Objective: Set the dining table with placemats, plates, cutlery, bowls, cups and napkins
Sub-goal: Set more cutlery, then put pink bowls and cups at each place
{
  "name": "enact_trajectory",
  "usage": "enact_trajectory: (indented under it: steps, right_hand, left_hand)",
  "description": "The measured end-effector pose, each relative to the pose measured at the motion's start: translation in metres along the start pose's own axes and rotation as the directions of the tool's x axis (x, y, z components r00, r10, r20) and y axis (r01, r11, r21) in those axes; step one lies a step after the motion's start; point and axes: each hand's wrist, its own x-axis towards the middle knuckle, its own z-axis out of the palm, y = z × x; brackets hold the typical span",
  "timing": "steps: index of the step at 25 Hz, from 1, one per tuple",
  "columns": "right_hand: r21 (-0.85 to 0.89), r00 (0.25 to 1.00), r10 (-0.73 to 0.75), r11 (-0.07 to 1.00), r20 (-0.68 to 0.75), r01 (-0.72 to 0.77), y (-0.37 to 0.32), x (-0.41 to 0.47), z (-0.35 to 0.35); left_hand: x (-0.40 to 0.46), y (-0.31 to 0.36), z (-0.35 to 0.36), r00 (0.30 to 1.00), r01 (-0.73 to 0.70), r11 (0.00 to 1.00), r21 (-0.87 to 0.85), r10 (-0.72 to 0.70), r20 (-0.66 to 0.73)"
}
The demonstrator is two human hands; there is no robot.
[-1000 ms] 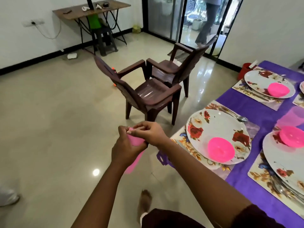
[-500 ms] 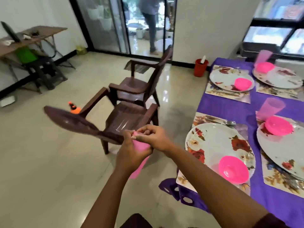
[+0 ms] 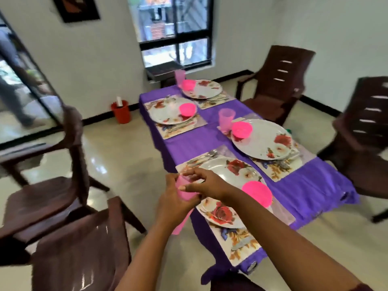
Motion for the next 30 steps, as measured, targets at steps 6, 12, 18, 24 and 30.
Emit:
enact_trajectory:
  steps: [6,12,18,24,30]
  right_hand:
    - [0.149,0.935,0.116,0.986,-0.334,-0.069,0.024,-0.048,-0.045]
    - [0.190,0.783,0.174,0.979,-0.597,-0.073,0.043,-0.088,-0.092]
    - [0.104,0.515,0.156,0.986,-0.843,-0.129,0.063,-0.122,-0.165]
    - [0.112,0.440,0.216,0.962,-0.872,-0.250,0.114,-0.132,-0.196]
    - [0.000,0.478,0.188,0.931,-0.858,-0.366,0.146,-0.120,-0.182]
  left_hand:
    - [0.028,0.018,0.049,0.919,-0.226,0.973,-0.044,0.228,0.322]
    - [0.045,0.045,0.099,0.764,-0.410,0.909,-0.076,0.388,0.516]
    - [0.061,0.041,0.105,0.826,-0.292,0.952,-0.096,0.301,0.477]
    - [0.065,0.040,0.112,0.872,-0.184,0.971,-0.155,0.234,0.431]
    - [0.071,0.044,0.110,0.906,-0.119,0.968,-0.222,0.198,0.374]
